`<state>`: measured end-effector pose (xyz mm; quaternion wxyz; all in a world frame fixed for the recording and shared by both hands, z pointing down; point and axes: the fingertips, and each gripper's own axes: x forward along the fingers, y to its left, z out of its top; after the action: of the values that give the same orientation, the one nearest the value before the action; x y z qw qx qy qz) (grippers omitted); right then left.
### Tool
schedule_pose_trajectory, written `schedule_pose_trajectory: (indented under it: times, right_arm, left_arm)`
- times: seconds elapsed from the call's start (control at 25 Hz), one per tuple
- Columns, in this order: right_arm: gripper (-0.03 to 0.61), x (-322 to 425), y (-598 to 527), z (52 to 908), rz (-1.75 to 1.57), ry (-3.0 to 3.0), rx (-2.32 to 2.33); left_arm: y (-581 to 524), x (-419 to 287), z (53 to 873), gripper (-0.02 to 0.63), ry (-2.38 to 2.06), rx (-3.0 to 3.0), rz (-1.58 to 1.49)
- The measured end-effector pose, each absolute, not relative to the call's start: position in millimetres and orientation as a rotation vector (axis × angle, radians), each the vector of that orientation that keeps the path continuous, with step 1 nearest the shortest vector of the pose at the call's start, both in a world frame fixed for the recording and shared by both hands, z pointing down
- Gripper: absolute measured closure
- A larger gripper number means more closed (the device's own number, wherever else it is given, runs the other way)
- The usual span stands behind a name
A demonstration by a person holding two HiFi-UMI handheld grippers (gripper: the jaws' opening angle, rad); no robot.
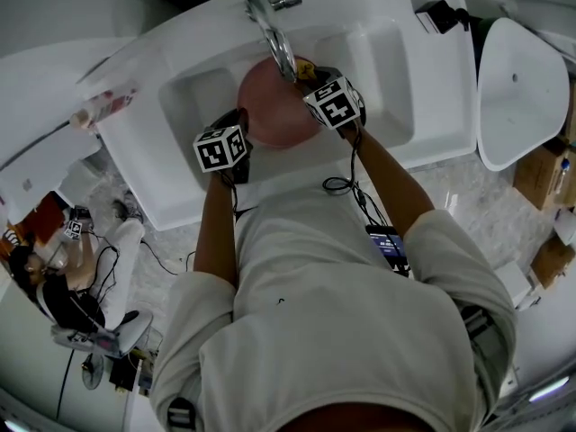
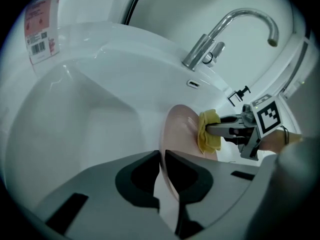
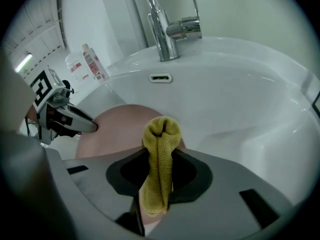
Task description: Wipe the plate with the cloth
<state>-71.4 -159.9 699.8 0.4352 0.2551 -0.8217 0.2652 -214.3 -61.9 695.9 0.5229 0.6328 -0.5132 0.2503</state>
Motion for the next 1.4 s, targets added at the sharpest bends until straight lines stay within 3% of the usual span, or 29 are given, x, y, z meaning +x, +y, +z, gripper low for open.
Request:
schedule_pose_trajectory:
  times: [0.84,1.4]
  right_arm:
    - [0.483,-174,-114,697,0.607,-2.127,0.391]
    - [0.483,-165,-39,693,0.648,-2.134,0.017]
  left_arm:
    - [-55,-208,679,0.546,-1.200,1.565,0.639]
    - [-51,-211,675,0.546,-1.202,1.514,0.587]
